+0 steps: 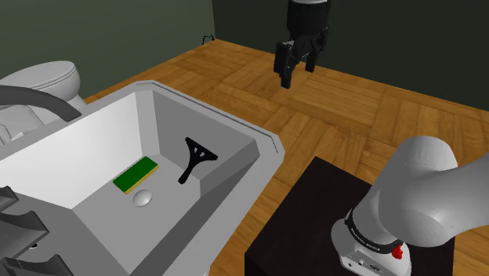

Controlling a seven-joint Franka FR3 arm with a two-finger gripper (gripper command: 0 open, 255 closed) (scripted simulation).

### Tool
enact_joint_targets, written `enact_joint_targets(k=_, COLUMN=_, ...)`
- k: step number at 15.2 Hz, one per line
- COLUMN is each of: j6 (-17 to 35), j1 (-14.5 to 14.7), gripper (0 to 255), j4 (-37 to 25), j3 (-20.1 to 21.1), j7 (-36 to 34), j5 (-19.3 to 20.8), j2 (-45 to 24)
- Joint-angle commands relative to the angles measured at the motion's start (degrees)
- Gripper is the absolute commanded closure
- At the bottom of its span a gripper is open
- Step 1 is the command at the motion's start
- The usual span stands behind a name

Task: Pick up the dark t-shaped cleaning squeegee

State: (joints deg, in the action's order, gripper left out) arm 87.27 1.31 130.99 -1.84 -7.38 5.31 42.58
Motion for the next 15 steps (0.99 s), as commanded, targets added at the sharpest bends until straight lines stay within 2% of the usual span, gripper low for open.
enact_joint_targets(k=1, j6=0.00, j1=0.00, gripper=0, j4=0.00, j3=0.00, j7=0.00, j5=0.00, j2=0.00)
enact_joint_targets(k=8, j6=13.10, j1=-1.12, gripper=0, j4=10.93, j3=10.11, j7=-19.07, j5=-4.37, j2=1.58)
enact_joint_targets(k=15, j6=27.31, j1=-3.51, gripper=0, j4=15.39, j3=21.85, j7=-38.98, j5=-6.58, j2=-5.01)
